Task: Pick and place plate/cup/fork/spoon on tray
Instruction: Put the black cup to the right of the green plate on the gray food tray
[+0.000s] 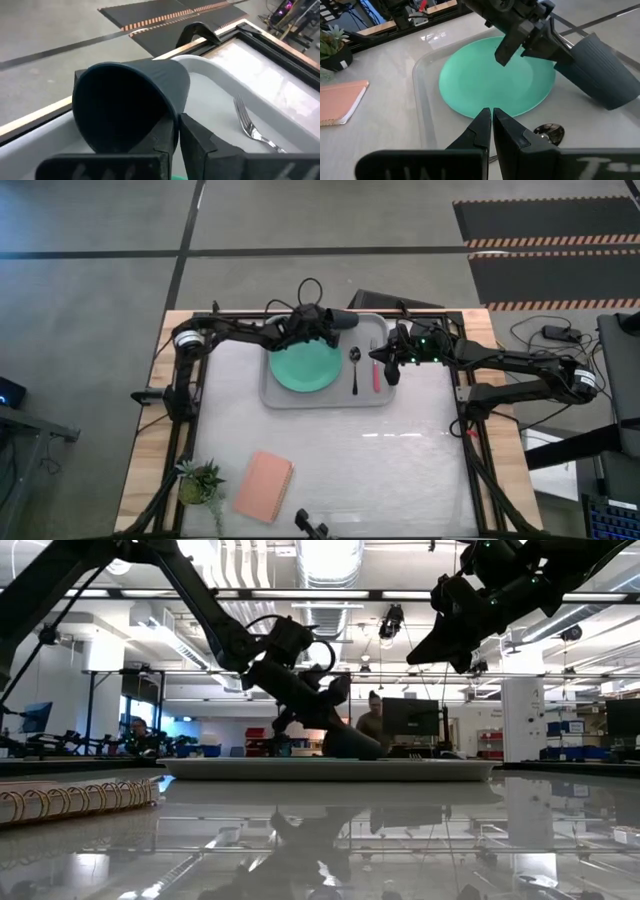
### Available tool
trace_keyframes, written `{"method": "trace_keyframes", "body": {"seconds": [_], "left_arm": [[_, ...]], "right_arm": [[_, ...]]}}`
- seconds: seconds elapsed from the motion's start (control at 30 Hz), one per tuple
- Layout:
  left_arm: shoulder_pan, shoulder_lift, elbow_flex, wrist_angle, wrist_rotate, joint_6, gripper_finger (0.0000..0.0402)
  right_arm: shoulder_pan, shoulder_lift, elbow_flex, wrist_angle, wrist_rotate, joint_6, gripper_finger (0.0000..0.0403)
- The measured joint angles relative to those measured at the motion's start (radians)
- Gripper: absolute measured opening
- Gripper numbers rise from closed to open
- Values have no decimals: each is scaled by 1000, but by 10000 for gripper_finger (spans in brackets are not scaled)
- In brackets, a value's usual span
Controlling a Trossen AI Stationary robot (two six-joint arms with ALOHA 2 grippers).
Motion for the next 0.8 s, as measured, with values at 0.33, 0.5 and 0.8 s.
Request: {"method": "trace_keyframes", "body": {"seconds": [0.33, 0.5, 0.8], "left_arm": [[-33, -154, 12, -206, 15, 162, 1], [-61, -221, 98, -413, -49, 227, 1], [-100, -184, 390, -842, -137, 372, 0]], "right_arm": [[0, -21, 0, -56, -1, 1, 9], [5, -63, -1, -88, -1, 1, 9], [33, -174, -21, -108, -1, 17, 9]]}}
